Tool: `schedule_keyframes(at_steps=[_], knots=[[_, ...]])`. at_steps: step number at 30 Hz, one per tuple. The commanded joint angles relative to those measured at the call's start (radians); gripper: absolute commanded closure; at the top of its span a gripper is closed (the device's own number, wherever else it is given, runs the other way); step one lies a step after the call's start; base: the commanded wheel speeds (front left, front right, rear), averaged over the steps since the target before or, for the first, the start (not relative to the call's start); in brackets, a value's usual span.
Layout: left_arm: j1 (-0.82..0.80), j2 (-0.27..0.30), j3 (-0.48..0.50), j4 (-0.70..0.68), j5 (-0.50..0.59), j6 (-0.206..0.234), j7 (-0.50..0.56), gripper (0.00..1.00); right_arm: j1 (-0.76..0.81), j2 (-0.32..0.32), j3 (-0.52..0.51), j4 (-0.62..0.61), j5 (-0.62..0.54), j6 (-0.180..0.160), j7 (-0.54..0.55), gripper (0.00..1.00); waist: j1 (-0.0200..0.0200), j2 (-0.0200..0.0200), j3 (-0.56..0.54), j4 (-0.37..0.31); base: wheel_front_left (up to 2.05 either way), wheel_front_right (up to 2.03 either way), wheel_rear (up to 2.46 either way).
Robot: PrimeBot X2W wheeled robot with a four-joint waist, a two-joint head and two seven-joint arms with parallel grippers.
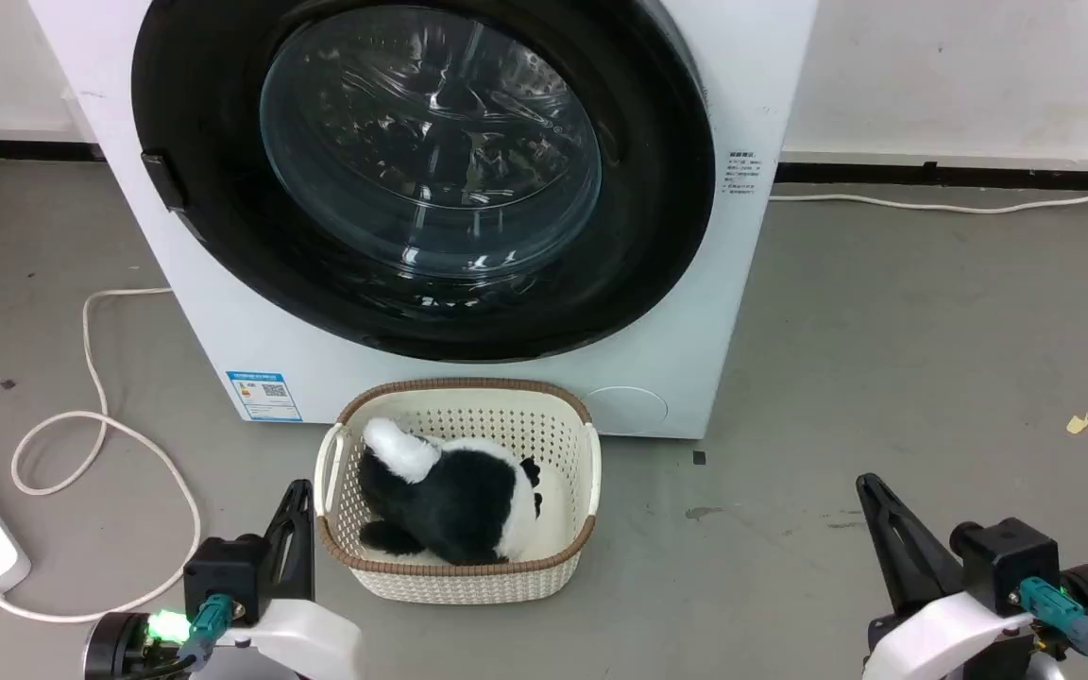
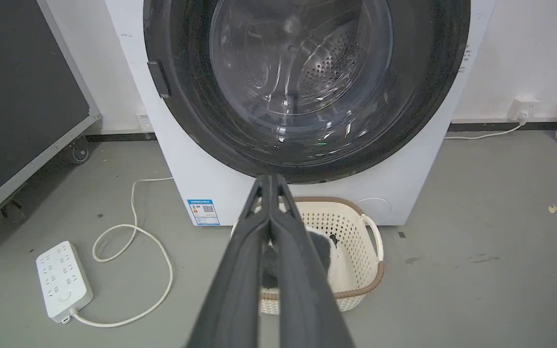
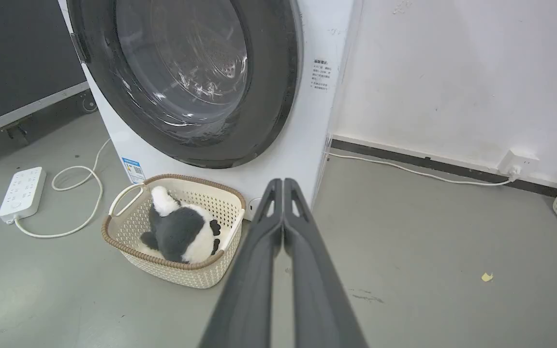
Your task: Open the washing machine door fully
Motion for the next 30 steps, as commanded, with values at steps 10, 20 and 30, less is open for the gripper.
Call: schedule_keyframes(at_steps=[10, 20, 30], knots=[[-0.015, 0.001, -0.001, -0.004, -0.004, 0.003, 0.0, 1.0, -0.012, 0.005, -0.001, 0.002, -0.005, 0.001, 0.0, 1.0, 0.0, -0.0001, 0.0, 0.0, 0.0, 0.0, 0.0], [-0.015, 0.001, -0.001, -0.004, -0.004, 0.003, 0.0, 1.0, -0.012, 0.005, -0.001, 0.002, -0.005, 0.001, 0.0, 1.0, 0.0, -0.0001, 0.0, 0.0, 0.0, 0.0, 0.0], [0.001, 0.0, 0.0, 0.001, 0.0, 0.0, 0.0, 0.0, 0.0, 0.0, 0.0, 0.0, 0.001, 0.0, 0.0, 0.0, 0.0, -0.0001, 0.0, 0.0, 0.0, 0.0, 0.0]])
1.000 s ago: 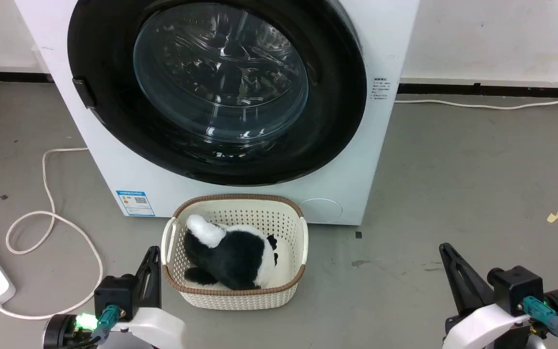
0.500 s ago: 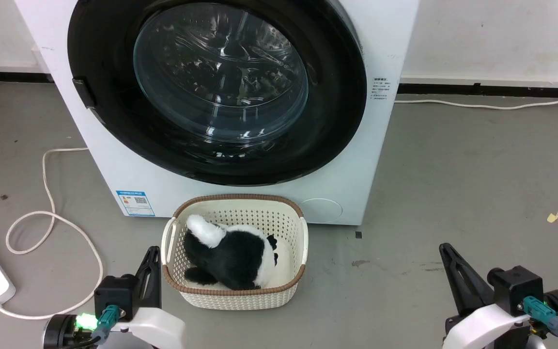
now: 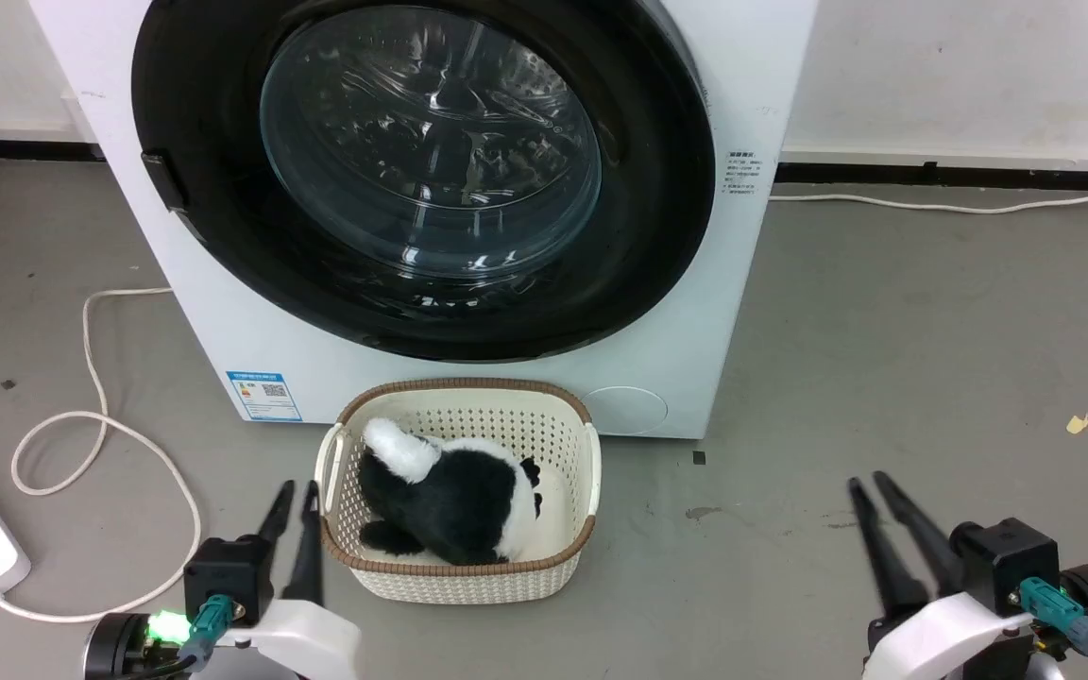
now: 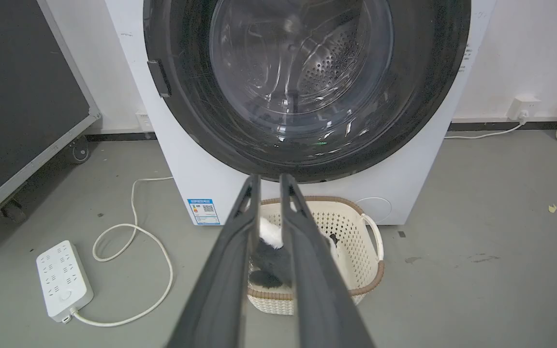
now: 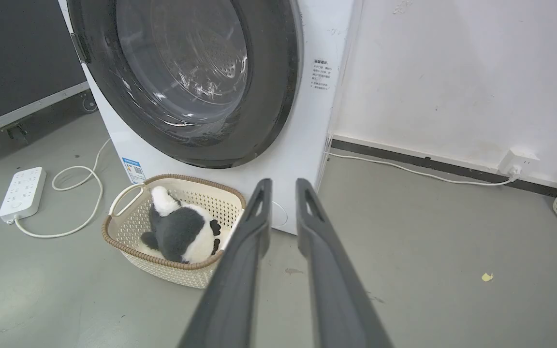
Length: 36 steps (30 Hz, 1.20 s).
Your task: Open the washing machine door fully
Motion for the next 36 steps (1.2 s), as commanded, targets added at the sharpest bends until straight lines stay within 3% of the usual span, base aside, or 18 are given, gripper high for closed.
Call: schedule_keyframes(at_steps=[1, 23, 36], knots=[[0.0, 0.0, 0.0, 0.0, 0.0, 0.0, -0.001, 0.0, 0.0, 0.0, 0.0, 0.0, 0.001, 0.0, 0.0, 0.0, 0.0, 0.0, 0.0, 0.0, 0.0, 0.0, 0.0], [-0.019, 0.0, -0.04, -0.001, -0.001, 0.03, -0.046, 0.0, -0.015, -0.007, 0.0, 0.009, 0.067, 0.0, -0.046, 0.0, 0.0, 0.0, 0.028, -0.011, 0.0, 0.0, 0.0], [-0.057, 0.0, -0.078, -0.012, -0.002, 0.065, -0.077, 0.0, -0.116, -0.105, 0.001, 0.03, 0.22, 0.0, -0.076, 0.0, 0.0, 0.0, 0.099, 0.005, 0.0, 0.0, 0.0]])
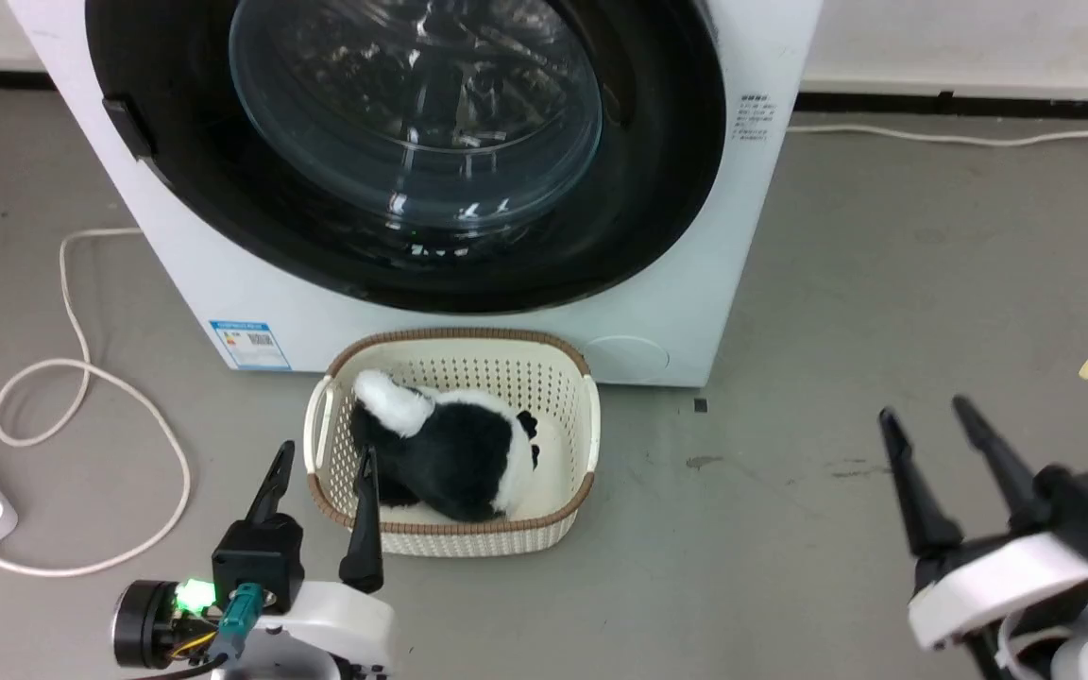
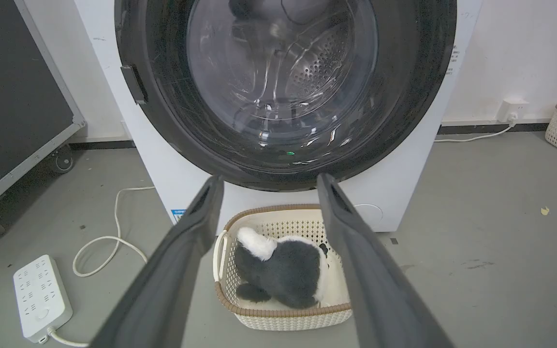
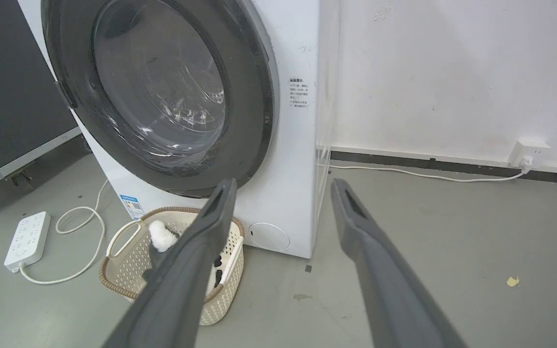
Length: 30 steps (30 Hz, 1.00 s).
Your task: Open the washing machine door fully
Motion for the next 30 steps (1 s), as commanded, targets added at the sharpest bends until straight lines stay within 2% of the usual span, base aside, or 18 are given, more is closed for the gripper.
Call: schedule_keyframes(at_steps=[1, 18, 19, 30], knots=[[-0.021, 0.0, -0.011, -0.009, -0.002, 0.013, -0.015, 0.0, -0.04, -0.028, 0.002, 0.005, 0.041, 0.0, -0.011, 0.0, -0.0001, 0.0, 0.017, 0.006, 0.0, 0.0, 0.0], [-0.07, 0.001, -0.061, -0.03, -0.01, 0.066, -0.049, 0.0, -0.228, -0.148, 0.018, 0.035, 0.31, 0.0, 0.026, 0.0, -0.0001, 0.0, 0.113, 0.046, 0.0, 0.0, 0.0], [-0.076, 0.001, -0.067, -0.034, -0.015, 0.073, -0.053, 0.0, -0.257, -0.158, 0.02, 0.044, 0.347, 0.0, 0.036, 1.0, -0.0001, 0.0, 0.126, 0.052, 0.0, 0.0, 0.0], [-0.108, 0.001, -0.103, -0.047, -0.022, 0.104, -0.074, 0.0, -0.427, -0.181, 0.021, 0.143, 0.564, 0.0, 0.134, 1.0, -0.0001, 0.0, 0.191, 0.081, 0.0, 0.0, 0.0]])
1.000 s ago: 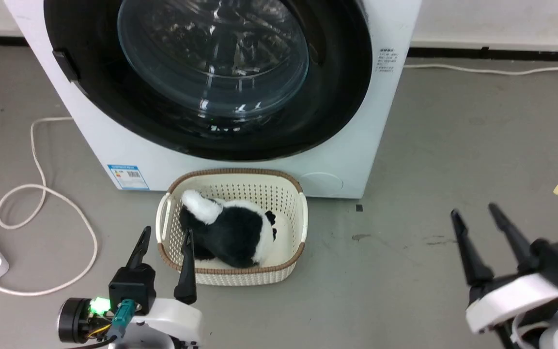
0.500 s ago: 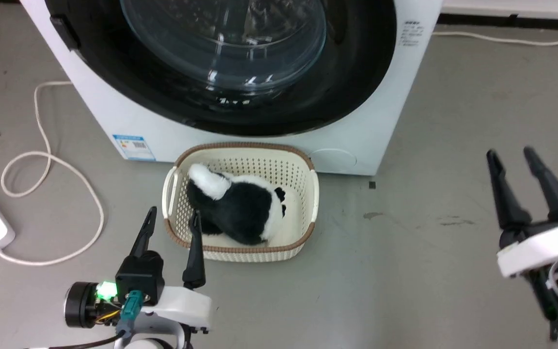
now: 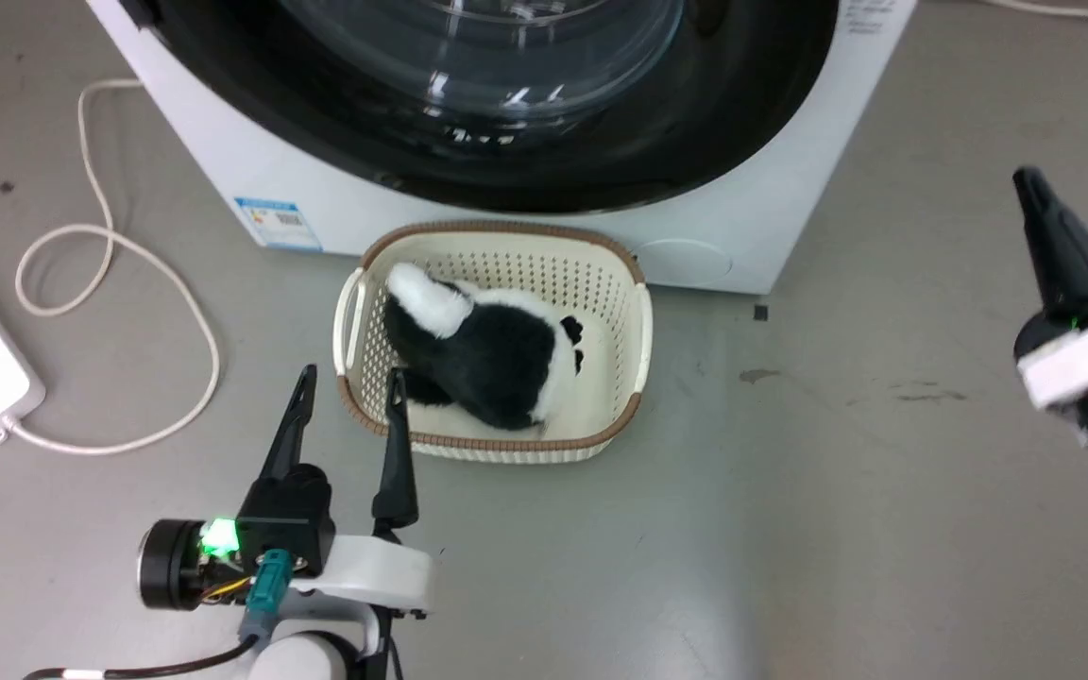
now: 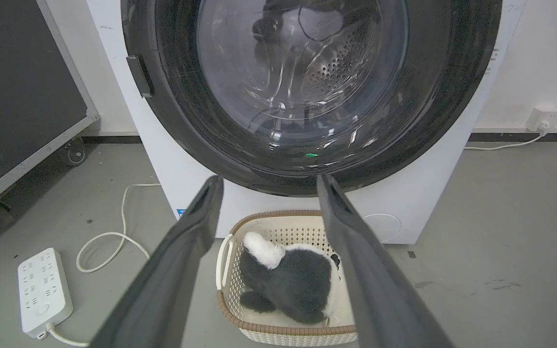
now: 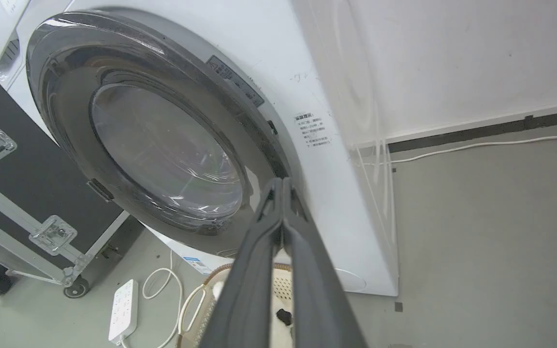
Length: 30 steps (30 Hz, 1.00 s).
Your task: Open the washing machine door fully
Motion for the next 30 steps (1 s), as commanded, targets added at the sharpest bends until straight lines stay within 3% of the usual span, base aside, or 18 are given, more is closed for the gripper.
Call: schedule_keyframes(at_steps=[1, 7, 16, 30], knots=[[-0.018, 0.001, -0.008, -0.006, -0.005, 0.008, -0.01, 0.0, -0.034, -0.014, 0.001, 0.01, 0.028, 0.001, 0.006, 1.0, -0.0002, -0.0001, 0.011, 0.009, 0.0, 0.0, 0.0], [-0.036, 0.001, -0.037, -0.017, -0.009, 0.036, -0.025, 0.0, -0.162, -0.026, 0.002, 0.122, 0.197, 0.001, 0.122, 1.0, -0.0002, -0.0001, 0.054, 0.036, 0.0, 0.0, 0.0], [-0.056, 0.001, -0.072, -0.026, -0.018, 0.061, -0.042, 0.0, -0.333, -0.06, 0.019, 0.242, 0.32, 0.001, 0.194, 1.0, -0.0002, -0.0001, 0.102, 0.068, 0.0, 0.0, 0.0], [-0.08, 0.001, -0.13, -0.037, -0.031, 0.107, -0.071, 0.0, -0.652, -0.121, 0.064, 0.592, 0.571, 0.001, 0.409, 1.0, -0.0002, -0.0001, 0.175, 0.124, 0.0, 0.0, 0.0]])
